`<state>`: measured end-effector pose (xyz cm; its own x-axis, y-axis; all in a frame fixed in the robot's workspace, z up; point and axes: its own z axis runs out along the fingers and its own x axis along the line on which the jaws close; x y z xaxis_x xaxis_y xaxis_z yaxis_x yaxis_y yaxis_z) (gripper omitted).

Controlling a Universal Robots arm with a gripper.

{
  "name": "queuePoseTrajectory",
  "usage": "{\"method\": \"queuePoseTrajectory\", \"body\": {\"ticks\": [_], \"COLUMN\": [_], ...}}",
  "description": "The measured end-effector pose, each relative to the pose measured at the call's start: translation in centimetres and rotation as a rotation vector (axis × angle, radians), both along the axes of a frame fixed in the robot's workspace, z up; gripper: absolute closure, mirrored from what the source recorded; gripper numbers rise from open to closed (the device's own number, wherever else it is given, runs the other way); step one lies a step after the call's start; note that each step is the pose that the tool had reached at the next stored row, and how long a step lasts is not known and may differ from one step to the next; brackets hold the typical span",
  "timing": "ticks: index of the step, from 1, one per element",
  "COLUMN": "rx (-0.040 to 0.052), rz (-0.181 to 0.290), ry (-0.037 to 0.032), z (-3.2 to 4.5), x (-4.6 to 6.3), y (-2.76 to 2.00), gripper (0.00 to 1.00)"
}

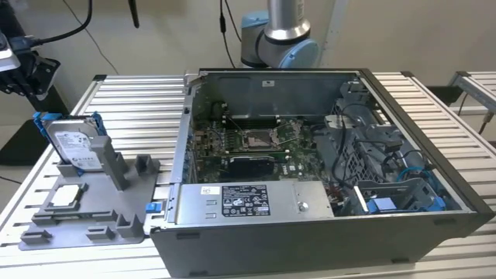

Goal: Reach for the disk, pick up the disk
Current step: 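Reach for the disk, then pick up the disk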

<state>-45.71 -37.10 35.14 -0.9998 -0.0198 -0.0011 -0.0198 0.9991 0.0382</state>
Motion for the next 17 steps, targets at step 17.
{"method": "queuePoseTrajectory", "body": {"ticks": [17], "rx": [0.0014], "rz": [0.215], "ry": [0.0002], "z": [0.00], "x": [0.99], "y": [0.00], "gripper": [1.00]}}
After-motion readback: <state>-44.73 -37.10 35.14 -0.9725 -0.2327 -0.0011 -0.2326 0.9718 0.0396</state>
